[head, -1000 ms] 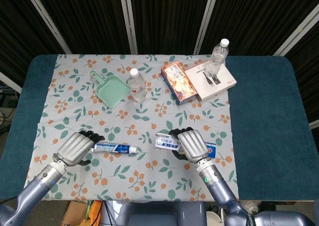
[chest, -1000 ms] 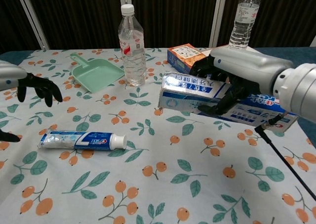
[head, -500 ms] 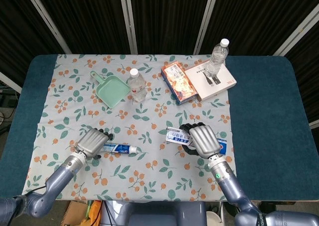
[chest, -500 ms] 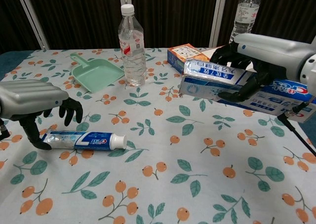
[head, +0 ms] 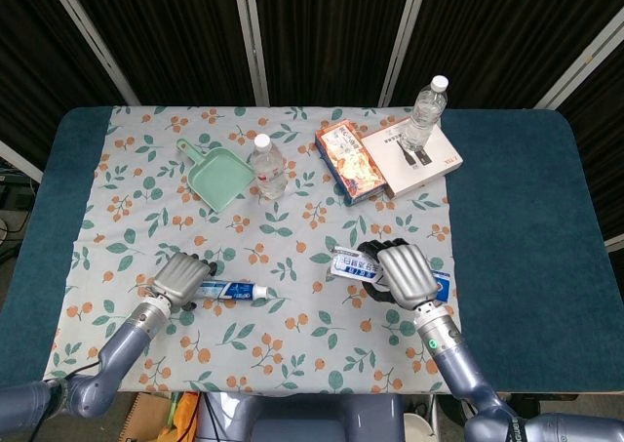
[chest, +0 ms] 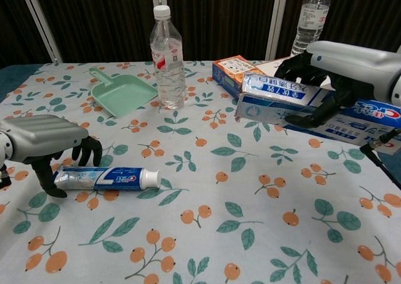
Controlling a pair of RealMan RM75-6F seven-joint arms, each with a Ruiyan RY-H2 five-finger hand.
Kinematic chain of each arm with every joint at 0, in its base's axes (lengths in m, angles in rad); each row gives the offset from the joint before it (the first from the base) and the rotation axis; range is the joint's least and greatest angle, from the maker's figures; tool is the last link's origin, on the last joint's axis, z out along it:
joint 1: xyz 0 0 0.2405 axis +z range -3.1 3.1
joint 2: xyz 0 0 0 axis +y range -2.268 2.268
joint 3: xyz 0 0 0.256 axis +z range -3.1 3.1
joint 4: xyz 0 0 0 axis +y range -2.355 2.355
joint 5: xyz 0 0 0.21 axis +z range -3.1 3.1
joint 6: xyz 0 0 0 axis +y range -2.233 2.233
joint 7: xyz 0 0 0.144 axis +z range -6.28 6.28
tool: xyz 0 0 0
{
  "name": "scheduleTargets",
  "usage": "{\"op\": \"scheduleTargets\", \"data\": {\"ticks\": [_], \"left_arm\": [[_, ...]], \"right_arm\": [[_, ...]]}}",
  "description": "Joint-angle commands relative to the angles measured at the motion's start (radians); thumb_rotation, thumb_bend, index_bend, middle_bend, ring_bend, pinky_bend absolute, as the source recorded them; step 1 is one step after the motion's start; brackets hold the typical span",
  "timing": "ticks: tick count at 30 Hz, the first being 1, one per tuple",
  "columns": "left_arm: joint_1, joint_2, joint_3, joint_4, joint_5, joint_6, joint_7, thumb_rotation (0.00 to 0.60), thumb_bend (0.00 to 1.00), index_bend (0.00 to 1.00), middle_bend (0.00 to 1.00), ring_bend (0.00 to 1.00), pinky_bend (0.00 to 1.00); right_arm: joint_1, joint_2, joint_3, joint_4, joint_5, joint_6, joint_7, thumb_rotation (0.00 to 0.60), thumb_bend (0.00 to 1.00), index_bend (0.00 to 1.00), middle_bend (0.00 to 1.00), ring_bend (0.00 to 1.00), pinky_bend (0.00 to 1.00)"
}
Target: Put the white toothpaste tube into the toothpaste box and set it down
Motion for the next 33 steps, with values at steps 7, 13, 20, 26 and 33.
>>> {"op": "scheduleTargets", "data": {"ticks": [7,13,20,26,33], "left_arm": [[-0.007,-0.040,0.022,0.033,0.020,0.037,-0.011,0.600,0.49,0.70,0.78,0.69,0.75],[0.014,-0.028,0.054,0.062,0.167,0.100,-0.066,0.600,0.53,0.74,0.83,0.74,0.79],[0.011,0.081,0.071,0.053,0.351,0.155,-0.144,0.600,0.53,0.74,0.83,0.74,0.79],[-0.015,0.213,0.041,0.045,0.502,0.220,-0.252,0.600,0.53,0.74,0.83,0.74,0.79],[-0.058,0.306,-0.031,0.041,0.576,0.264,-0.364,0.600,0.53,0.74,0.83,0.74,0.79]], "right_arm": [[-0.005,0.013,0.003,0.000,-0.009,0.010,0.025,0.600,0.36,0.46,0.52,0.46,0.37],[-0.012,0.020,0.001,-0.014,-0.008,0.018,0.040,0.600,0.36,0.46,0.52,0.46,0.37],[-0.018,0.032,0.001,-0.042,-0.016,0.036,0.038,0.600,0.36,0.46,0.52,0.46,0.37],[-0.022,0.039,0.008,-0.082,-0.023,0.056,0.036,0.600,0.36,0.46,0.52,0.46,0.37],[-0.020,0.030,0.008,-0.125,-0.018,0.072,0.014,0.600,0.36,0.46,0.52,0.46,0.37]]}}
